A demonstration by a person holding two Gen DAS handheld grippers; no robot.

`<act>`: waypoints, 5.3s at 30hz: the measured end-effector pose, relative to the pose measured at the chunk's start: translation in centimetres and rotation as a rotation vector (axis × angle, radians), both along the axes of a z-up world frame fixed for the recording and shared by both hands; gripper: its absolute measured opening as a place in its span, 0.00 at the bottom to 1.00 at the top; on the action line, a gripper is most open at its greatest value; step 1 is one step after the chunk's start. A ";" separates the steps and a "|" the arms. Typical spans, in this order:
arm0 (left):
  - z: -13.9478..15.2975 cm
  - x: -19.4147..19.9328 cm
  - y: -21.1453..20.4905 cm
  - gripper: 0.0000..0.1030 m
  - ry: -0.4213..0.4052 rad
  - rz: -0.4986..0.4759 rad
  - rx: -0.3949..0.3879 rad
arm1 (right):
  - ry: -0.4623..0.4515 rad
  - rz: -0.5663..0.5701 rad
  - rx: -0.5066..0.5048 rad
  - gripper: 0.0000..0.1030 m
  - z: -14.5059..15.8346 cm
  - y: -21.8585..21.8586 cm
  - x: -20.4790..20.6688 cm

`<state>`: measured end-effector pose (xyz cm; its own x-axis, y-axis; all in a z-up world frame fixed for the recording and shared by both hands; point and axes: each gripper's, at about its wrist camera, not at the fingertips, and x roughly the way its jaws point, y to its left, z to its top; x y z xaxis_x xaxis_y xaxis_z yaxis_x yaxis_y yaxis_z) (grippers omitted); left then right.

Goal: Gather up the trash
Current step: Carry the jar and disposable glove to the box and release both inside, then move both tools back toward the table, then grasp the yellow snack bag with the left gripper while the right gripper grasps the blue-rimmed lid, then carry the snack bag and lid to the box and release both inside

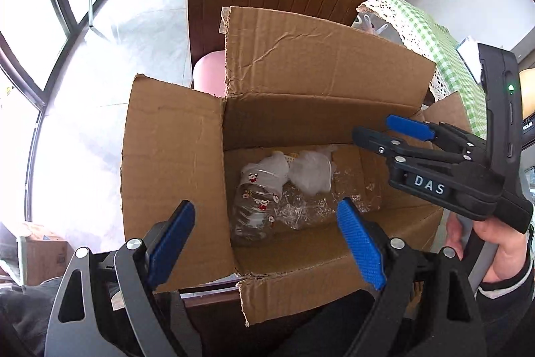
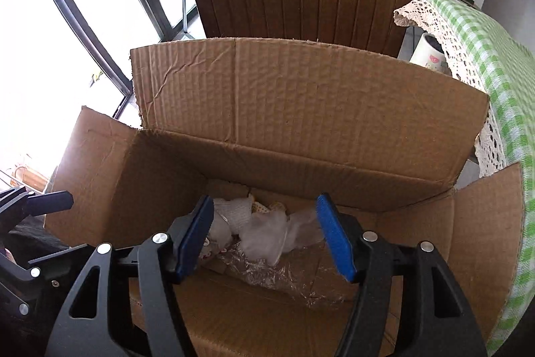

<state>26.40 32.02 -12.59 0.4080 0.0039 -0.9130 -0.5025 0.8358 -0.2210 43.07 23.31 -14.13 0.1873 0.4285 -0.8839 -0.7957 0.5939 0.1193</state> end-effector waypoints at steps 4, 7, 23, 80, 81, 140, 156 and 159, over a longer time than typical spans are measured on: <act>0.4 0.3 -0.6 0.82 -0.012 -0.001 0.008 | -0.023 0.000 -0.013 0.60 1.2 -1.0 -0.3; 1.3 0.3 -1.4 0.82 -0.028 -0.011 0.026 | -0.039 -0.020 -0.009 0.60 2.3 -2.1 -0.6; 10.9 -3.7 -6.8 0.86 -0.308 0.026 0.306 | -0.250 -0.142 0.154 0.64 12.4 -11.4 -5.3; 4.6 10.6 -43.8 0.93 -0.304 -0.637 0.152 | -0.459 -1.186 0.144 0.82 11.4 -65.1 -23.0; 4.4 10.7 -43.7 0.93 -0.292 -0.629 0.141 | -0.439 -1.185 0.137 0.82 11.0 -65.2 -22.6; 18.4 -0.5 -28.7 0.07 -0.617 -0.352 0.318 | -0.387 -0.871 0.211 0.51 13.6 -50.0 -21.5; 9.9 -0.7 -6.6 0.07 -0.381 -0.053 0.353 | -0.315 -0.370 0.237 0.51 13.1 -24.9 -10.0; 7.0 0.3 -4.6 0.07 -0.322 -0.055 0.345 | -0.289 -0.314 0.230 0.51 12.1 -21.8 -8.9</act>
<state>26.74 27.42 -5.58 0.6779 0.2550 -0.6895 -0.4072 0.9112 -0.0634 34.14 1.46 -2.02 0.5628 0.4897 -0.6659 -0.6019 0.7950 0.0760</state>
